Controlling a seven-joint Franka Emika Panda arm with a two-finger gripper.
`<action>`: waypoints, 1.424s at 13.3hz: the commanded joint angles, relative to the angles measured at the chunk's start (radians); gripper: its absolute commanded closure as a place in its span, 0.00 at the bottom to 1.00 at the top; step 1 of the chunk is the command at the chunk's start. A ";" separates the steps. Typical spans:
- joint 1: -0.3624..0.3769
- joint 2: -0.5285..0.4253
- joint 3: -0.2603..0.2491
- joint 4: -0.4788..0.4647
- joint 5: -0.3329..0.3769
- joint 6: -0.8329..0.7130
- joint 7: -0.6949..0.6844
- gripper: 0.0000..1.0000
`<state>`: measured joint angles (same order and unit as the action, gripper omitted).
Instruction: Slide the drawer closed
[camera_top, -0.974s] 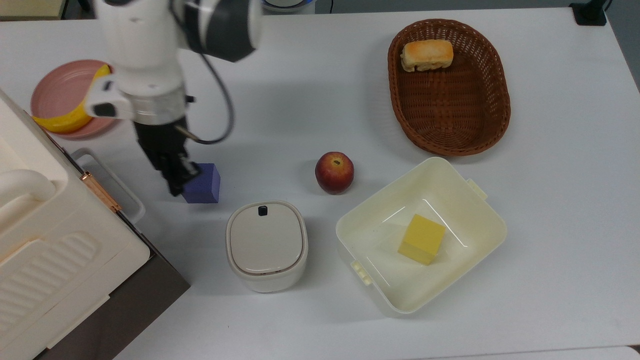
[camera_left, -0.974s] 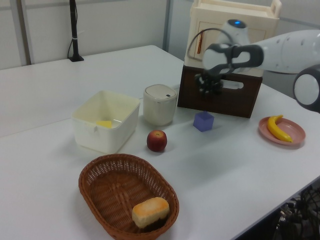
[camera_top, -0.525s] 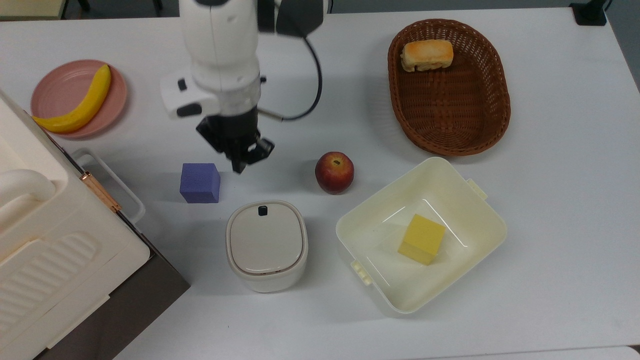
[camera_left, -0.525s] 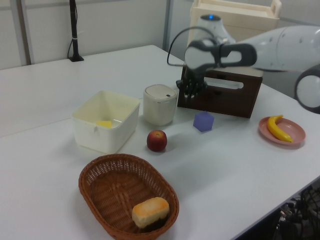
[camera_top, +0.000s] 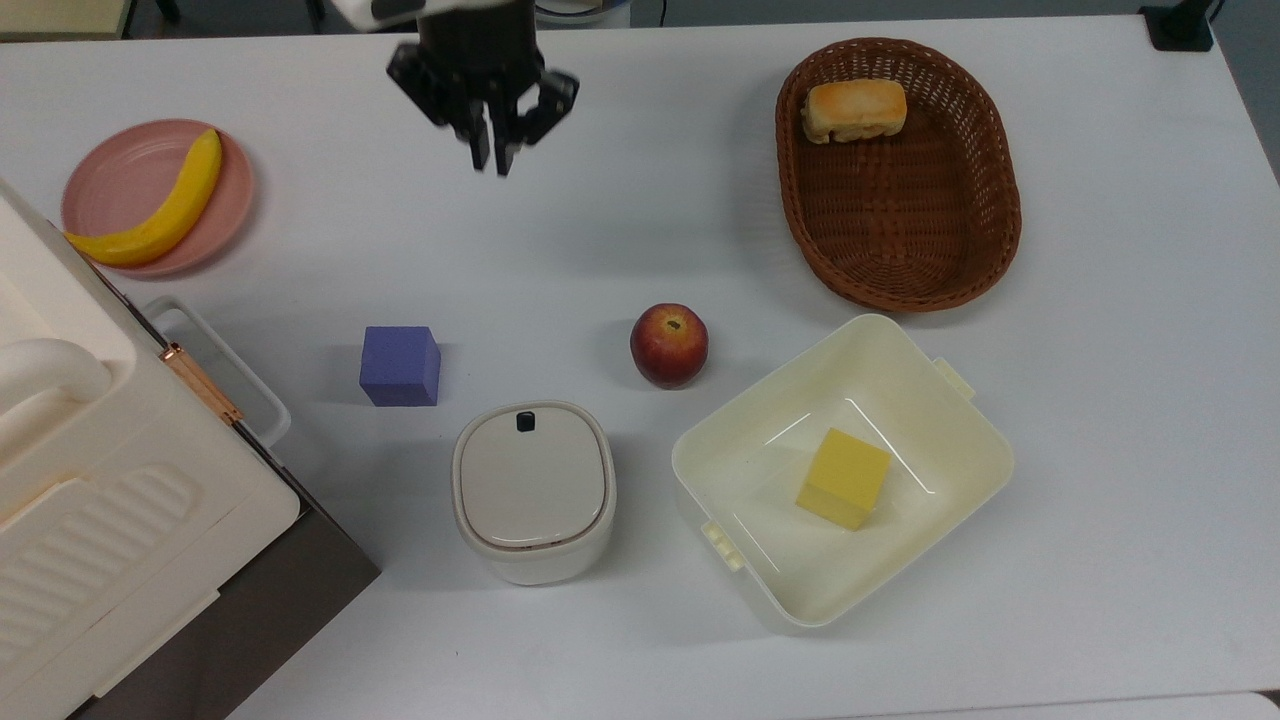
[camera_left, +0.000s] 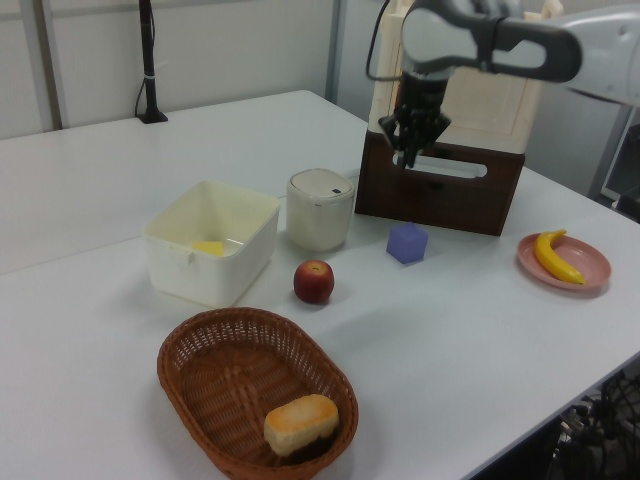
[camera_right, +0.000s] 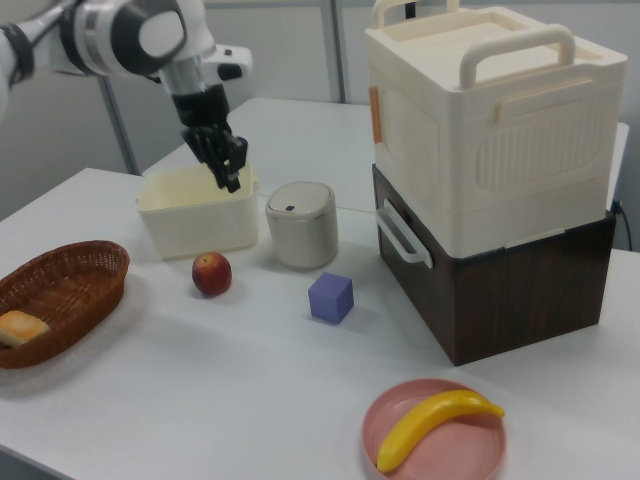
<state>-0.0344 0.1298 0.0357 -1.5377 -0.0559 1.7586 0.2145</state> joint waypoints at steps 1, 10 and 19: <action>0.004 -0.064 0.027 -0.038 0.025 -0.062 -0.047 0.00; 0.025 -0.082 -0.016 -0.052 0.005 -0.103 -0.267 0.00; 0.056 -0.087 -0.045 -0.055 0.015 -0.110 -0.238 0.00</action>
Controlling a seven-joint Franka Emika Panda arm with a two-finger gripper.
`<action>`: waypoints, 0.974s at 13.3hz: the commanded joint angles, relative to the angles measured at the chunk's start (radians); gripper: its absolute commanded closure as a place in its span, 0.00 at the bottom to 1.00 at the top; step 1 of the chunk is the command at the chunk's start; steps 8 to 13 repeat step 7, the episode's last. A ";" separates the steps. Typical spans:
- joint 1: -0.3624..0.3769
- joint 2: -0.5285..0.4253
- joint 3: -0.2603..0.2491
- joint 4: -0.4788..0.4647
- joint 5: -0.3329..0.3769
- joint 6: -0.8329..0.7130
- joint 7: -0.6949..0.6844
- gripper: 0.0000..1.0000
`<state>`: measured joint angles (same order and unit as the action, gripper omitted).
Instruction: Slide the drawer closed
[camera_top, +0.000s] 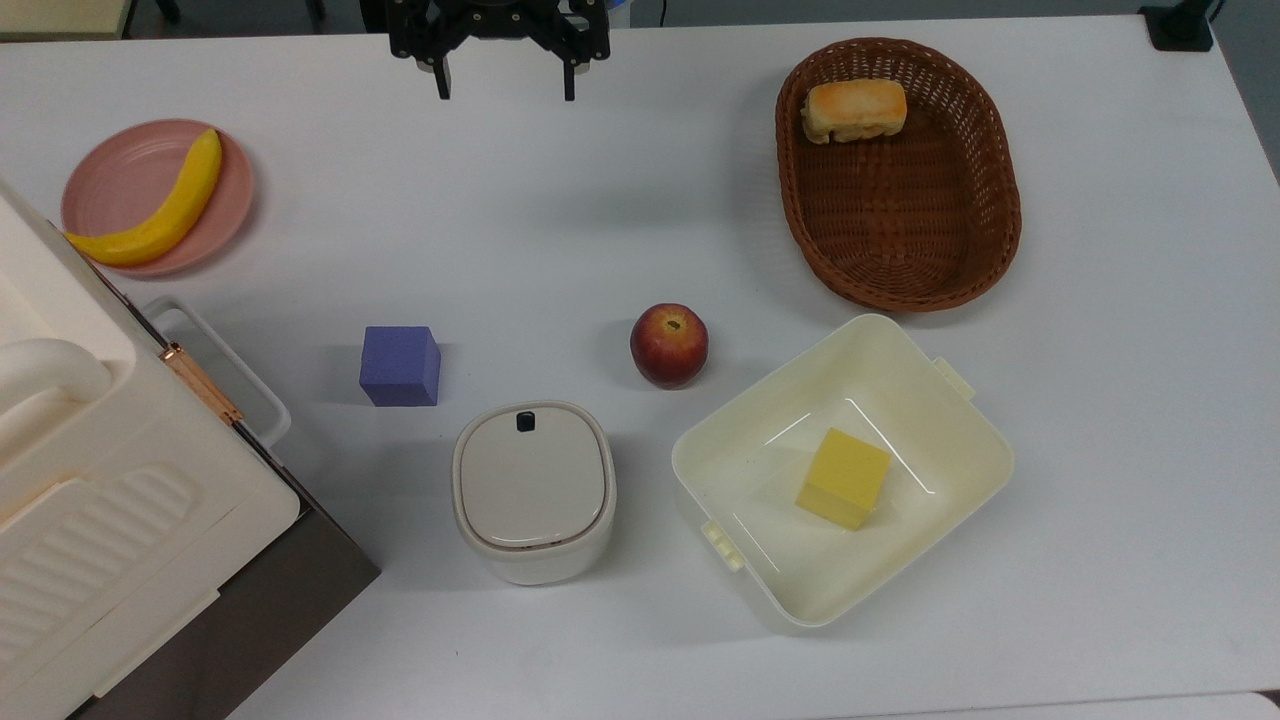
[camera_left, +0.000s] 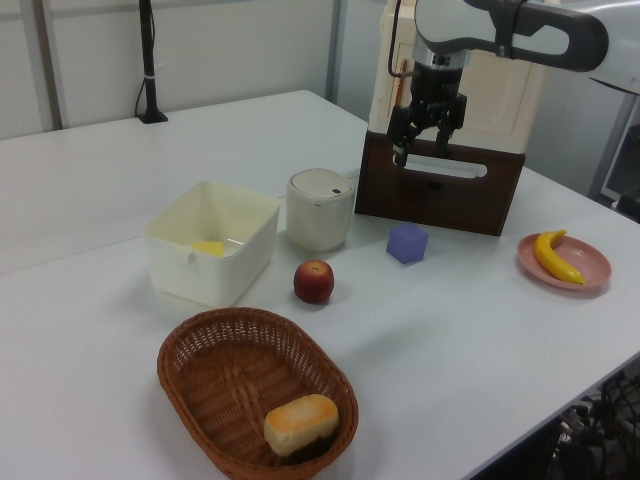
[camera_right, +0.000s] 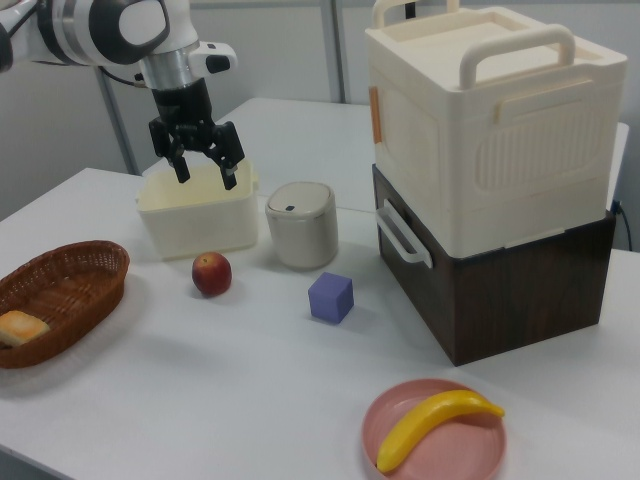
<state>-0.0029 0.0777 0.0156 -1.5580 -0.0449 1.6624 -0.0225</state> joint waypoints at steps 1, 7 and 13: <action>0.024 -0.035 -0.025 -0.033 0.004 -0.012 -0.001 0.00; 0.023 -0.032 -0.025 -0.033 0.005 -0.013 0.001 0.00; 0.023 -0.032 -0.025 -0.033 0.005 -0.013 0.001 0.00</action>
